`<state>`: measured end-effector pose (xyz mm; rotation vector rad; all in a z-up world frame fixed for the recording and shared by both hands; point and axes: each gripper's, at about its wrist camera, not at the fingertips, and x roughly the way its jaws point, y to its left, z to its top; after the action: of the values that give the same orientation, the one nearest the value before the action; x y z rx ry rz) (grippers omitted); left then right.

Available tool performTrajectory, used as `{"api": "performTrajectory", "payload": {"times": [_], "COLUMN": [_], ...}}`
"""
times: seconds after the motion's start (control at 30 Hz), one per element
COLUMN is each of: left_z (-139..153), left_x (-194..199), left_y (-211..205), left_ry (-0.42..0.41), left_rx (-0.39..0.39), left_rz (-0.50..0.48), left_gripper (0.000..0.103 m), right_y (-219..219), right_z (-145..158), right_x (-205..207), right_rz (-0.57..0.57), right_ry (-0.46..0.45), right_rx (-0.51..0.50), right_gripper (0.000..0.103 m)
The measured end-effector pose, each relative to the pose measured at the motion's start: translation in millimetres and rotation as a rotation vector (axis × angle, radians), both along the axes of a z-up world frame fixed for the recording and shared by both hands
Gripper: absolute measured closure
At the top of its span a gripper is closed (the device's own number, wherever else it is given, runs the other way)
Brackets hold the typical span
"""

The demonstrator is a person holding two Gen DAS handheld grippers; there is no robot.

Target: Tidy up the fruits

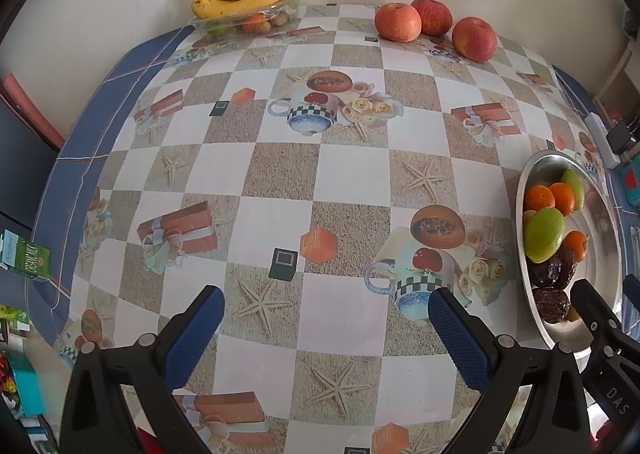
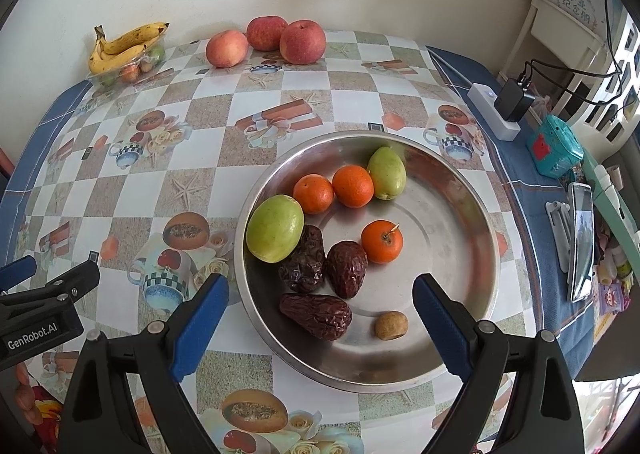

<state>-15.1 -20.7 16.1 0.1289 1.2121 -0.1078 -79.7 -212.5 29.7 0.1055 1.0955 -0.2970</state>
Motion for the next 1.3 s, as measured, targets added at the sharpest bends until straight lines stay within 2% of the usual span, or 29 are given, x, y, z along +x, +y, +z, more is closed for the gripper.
{"api": "performTrajectory", "payload": {"times": [1.3], "left_z": [-3.4], "left_x": [0.4], "left_y": [2.9], "left_ry": [0.021], "left_rx": [0.002], "left_rz": [0.01], "left_gripper": [0.0], "right_y": [2.6], "right_z": [-1.5], "right_x": [1.5], "right_rz": [0.017], "right_ry": [0.01], "right_rx": [-0.008], "right_gripper": [0.009]}}
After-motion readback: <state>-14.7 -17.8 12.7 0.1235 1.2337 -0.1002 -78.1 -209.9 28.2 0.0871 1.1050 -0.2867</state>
